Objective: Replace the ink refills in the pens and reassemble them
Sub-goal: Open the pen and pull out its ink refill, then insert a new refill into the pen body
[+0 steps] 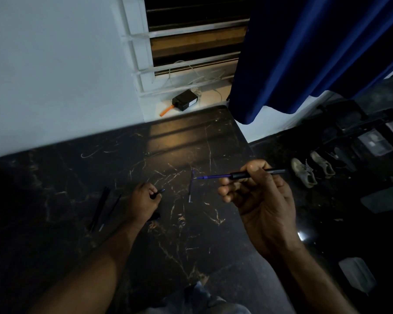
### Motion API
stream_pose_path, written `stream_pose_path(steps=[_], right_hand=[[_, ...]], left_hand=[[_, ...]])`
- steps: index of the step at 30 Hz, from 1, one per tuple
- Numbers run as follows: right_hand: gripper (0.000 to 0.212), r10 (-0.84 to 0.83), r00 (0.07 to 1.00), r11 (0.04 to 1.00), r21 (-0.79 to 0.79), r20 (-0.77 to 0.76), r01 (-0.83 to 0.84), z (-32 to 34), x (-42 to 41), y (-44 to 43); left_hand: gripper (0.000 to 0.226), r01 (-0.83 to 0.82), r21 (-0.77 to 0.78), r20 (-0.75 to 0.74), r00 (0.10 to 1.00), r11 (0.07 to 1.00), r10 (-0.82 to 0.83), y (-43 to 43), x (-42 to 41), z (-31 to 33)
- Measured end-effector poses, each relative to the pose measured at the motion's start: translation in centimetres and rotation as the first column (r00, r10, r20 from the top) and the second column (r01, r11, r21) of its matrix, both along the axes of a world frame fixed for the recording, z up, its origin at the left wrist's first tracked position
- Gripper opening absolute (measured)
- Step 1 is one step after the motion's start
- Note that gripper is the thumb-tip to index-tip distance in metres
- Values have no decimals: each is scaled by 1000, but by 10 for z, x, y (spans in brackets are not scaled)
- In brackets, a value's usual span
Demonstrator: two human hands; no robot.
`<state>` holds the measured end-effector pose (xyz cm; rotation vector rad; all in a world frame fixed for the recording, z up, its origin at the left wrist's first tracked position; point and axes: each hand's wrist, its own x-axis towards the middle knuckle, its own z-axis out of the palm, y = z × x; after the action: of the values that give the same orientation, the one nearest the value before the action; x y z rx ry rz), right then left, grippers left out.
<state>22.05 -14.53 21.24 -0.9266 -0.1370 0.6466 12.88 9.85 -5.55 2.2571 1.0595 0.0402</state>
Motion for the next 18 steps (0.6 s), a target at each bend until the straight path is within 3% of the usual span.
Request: stream_pose_path(steps=[6,18], right_hand=[[18,0,1000,1000,17,2,0,0,4,-3],[16,19,1000,1000,19,-17,-19,-4,9,-1]], left_hand=[[14,-43,69,-47,998,997,46,23,-13,7],[22,102,149,-85,992,984,-90,29,-56,10]])
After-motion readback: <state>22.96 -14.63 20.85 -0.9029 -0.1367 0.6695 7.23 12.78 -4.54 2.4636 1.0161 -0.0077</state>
